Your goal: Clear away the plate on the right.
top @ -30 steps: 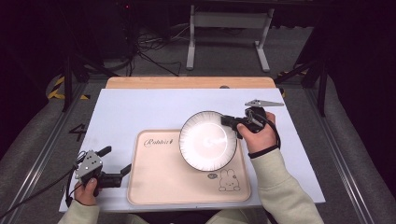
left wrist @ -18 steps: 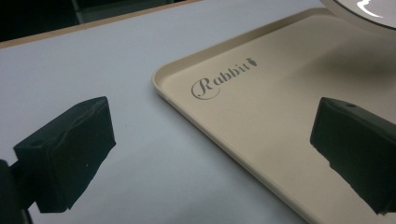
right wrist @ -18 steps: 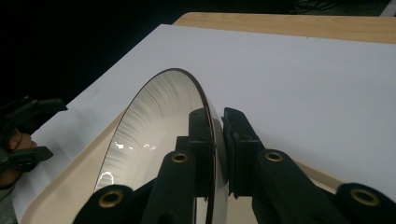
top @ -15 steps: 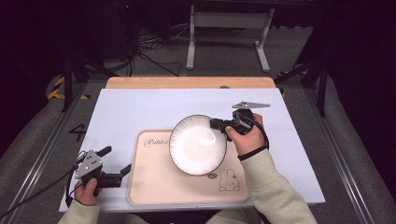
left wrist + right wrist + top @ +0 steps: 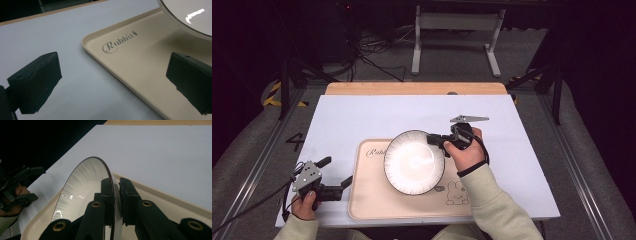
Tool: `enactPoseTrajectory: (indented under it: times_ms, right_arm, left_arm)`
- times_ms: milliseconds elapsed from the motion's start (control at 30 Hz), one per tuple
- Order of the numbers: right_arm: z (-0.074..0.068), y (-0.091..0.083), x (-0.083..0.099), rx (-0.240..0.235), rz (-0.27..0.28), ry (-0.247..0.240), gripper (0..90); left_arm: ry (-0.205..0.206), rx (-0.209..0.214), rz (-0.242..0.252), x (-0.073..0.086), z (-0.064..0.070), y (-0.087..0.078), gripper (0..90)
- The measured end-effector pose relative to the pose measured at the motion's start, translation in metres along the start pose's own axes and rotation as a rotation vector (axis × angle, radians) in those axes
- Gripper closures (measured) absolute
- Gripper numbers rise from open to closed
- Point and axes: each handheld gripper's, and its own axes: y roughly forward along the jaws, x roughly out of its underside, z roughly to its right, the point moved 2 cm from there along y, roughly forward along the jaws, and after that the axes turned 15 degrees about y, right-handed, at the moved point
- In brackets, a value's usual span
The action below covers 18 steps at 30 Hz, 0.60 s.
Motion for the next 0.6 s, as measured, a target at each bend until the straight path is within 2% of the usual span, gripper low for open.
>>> enactPoseTrajectory:
  times_ms: [600]
  right_arm:
    - [0.009,0.017,0.017,-0.006,-0.046,0.035,82.5]
  left_arm:
    - [0.0,0.0,0.0,0.0,0.0,0.0,0.4]
